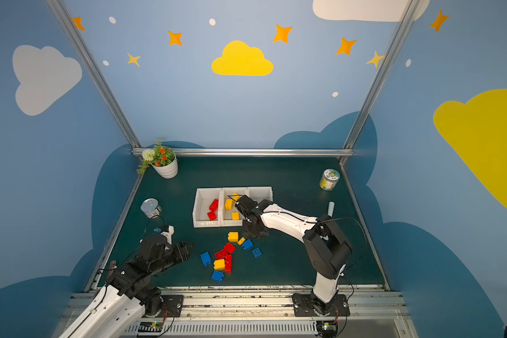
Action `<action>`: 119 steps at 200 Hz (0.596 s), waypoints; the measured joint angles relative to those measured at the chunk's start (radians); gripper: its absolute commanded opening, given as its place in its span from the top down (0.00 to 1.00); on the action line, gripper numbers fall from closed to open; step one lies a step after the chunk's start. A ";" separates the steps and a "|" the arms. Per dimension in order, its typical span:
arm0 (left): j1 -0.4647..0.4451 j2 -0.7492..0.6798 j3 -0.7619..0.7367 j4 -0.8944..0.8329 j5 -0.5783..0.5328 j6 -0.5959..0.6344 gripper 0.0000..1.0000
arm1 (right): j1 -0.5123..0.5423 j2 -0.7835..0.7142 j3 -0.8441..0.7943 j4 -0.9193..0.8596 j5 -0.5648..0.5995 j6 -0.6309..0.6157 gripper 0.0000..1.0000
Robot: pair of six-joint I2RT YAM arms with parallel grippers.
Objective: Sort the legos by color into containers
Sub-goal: 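Close the right gripper on the blue brick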
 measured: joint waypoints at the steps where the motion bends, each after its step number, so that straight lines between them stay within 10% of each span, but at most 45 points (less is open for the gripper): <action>1: 0.000 0.000 0.000 0.000 0.000 0.000 0.40 | 0.000 0.000 0.001 0.000 0.000 0.000 0.51; 119: -0.005 -0.011 0.000 -0.009 0.000 0.000 0.40 | 0.006 0.127 0.082 0.006 0.022 0.016 0.53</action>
